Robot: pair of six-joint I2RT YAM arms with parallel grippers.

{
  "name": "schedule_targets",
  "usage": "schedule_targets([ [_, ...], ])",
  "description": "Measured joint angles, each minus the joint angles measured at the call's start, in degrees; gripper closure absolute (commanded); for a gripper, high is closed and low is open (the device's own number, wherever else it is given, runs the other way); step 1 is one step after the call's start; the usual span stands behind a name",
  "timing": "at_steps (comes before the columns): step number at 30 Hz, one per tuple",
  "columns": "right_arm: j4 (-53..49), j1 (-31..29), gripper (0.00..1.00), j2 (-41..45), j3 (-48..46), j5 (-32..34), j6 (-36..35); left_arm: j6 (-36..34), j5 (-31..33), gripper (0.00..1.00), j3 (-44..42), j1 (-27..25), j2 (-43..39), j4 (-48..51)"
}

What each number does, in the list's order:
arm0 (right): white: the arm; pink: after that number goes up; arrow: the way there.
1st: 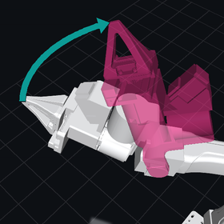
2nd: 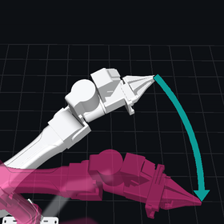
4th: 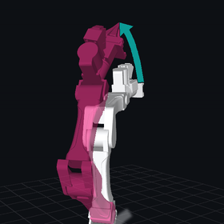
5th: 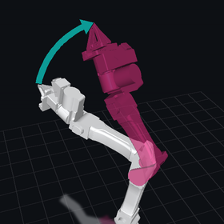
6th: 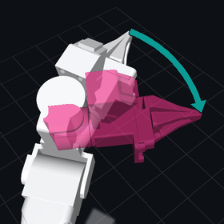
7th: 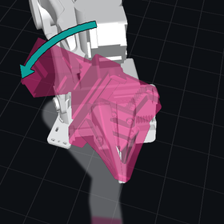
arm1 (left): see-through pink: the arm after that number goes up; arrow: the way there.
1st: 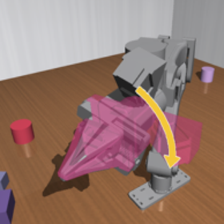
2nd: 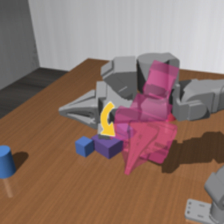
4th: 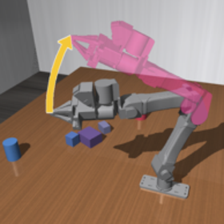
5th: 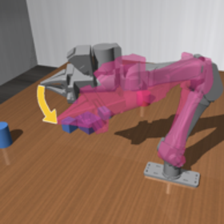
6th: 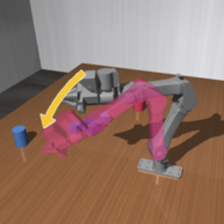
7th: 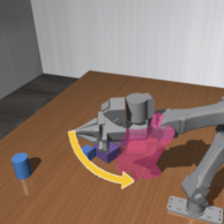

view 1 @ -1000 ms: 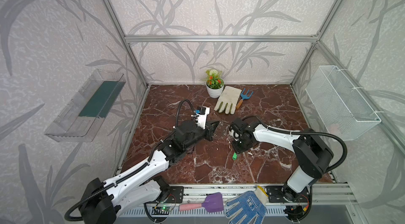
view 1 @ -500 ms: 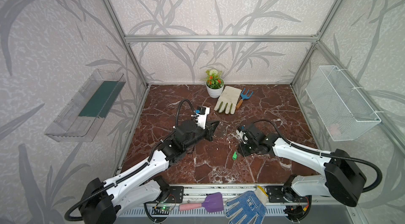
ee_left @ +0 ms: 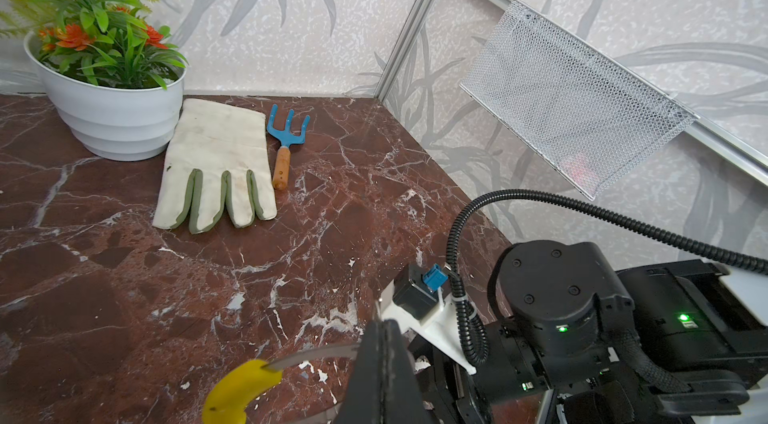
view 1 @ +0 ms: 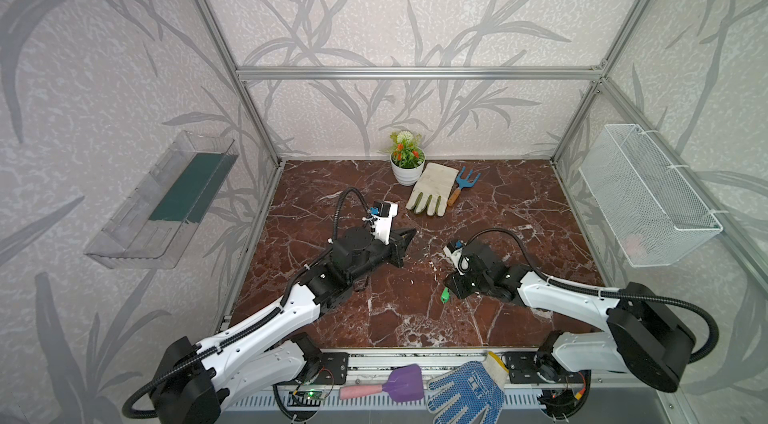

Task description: Put the keys on the keyring

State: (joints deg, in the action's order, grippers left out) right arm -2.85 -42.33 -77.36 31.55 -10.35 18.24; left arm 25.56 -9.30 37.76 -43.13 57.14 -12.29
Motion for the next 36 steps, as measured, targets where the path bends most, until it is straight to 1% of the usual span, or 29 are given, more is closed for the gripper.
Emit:
schedule_targets([
  [1, 0.02, 0.00, 0.80, -0.94, 0.04, -0.22, -0.37, 0.00, 0.00, 1.00, 0.00, 0.00, 0.02, -0.02],
  [6, -0.17, 0.00, 0.81, -2.97, 0.11, -0.24, -1.44, 0.00, 0.00, 1.00, 0.00, 0.00, 0.28, -0.04],
  [9, -0.13, 0.00, 0.86, -2.97, 0.11, -0.17, -1.84, 0.00, -0.02, 1.00, 0.00, 0.00, 0.33, -0.07],
  [13, -0.17, 0.00, 0.95, -2.95, 0.11, -0.07, -2.19, 0.00, -0.02, 1.00, 0.00, 0.00, 0.33, -0.11],
  [14, -0.20, 0.00, 0.99, -2.95, 0.11, -0.02, -2.29, 0.00, -0.02, 1.00, 0.00, 0.00, 0.35, -0.11],
  [15, -0.24, 0.00, 1.00, -2.95, 0.11, 0.02, -2.43, 0.00, -0.02, 1.00, 0.00, 0.00, 0.33, -0.11],
  [19, -1.16, 0.00, 1.00, -2.56, 0.15, 0.50, -2.89, 0.00, -0.02, 1.00, 0.00, 0.00, 0.35, -0.11],
  [24, -4.66, 0.00, 1.00, -1.38, 1.05, 1.44, -3.32, 0.00, -0.02, 1.00, 0.00, 0.00, 0.33, -0.11],
  [30, -14.21, 0.00, 1.00, -2.43, 8.17, 3.10, -4.00, 0.00, -0.07, 1.00, 0.00, 0.00, 0.33, -0.11],
  [36, -24.83, 0.07, 1.00, -8.70, 16.55, 4.35, -4.48, 0.00, -0.11, 1.00, 0.00, 0.00, 0.33, -0.11],
])
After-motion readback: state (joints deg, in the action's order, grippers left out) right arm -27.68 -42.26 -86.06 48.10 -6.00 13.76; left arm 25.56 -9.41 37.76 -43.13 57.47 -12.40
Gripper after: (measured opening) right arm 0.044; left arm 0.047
